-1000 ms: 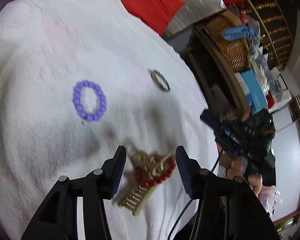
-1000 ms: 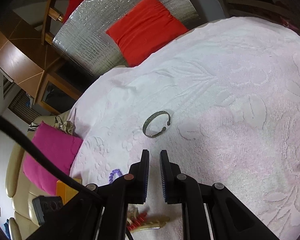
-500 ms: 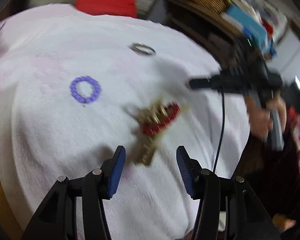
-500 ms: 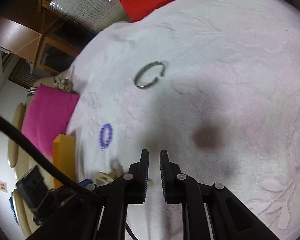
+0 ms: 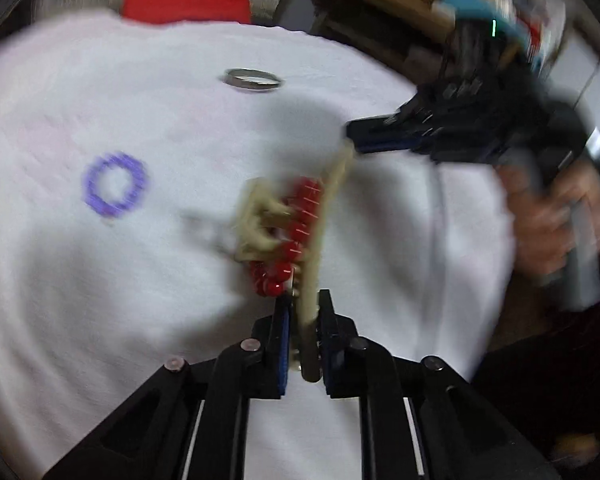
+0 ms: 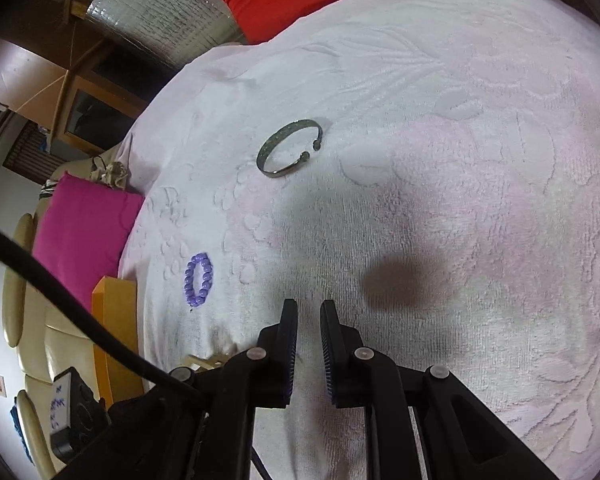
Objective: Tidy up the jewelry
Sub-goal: 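Grasp the beige claw hair clip with the left tool and lift it, then grasp the red bead bracelet with the right tool while the left tool holds the clip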
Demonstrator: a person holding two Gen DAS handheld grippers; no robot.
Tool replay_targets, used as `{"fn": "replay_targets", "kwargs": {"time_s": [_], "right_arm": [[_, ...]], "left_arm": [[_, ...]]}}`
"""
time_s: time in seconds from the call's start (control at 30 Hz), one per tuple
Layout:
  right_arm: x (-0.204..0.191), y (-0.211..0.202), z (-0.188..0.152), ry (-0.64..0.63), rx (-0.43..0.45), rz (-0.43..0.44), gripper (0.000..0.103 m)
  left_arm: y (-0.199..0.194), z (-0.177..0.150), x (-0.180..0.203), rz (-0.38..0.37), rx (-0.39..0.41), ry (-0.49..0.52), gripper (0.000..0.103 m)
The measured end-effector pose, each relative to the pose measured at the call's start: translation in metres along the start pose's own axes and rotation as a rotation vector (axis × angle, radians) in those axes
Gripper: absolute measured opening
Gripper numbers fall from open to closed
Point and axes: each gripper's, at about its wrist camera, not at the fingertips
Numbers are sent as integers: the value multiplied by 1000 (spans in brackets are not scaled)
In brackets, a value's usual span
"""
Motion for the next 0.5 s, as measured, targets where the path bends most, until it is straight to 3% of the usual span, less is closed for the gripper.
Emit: {"fn": "replay_targets", "kwargs": {"time_s": [0.03,0.17,0.23,0.3,0.4,0.43,0.5], "right_arm": [[1,-3,0,5,14,1,15],[4,-17,2,23,86,8,15],[5,-21,2,35,107,19,15],[4,-24,2,42,132,27,15],[0,-31,2,35,180,13,15],[0,-34,2,37,197,12,15],[2,-39,1,51,223,16,15]], "left_arm": [[-7,2,-1,-109,28,-39,10],[-29,13,-14,-409,164,-157,10],[-30,18,-24,-499,198,-218,10],[-24,24,-30,-645,209,-262,10],[-2,29,-39,-735,196,-370,10],[3,29,-43,-803,204,-417,10],[-1,33,-38,-823,252,-406,10]]}}
Point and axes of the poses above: each gripper's, at about its wrist camera, not at the fingertips, and y roughly the way its jaws point, x to its right, z to its top, and after that the axes turned 8 degrees about -x, right-handed
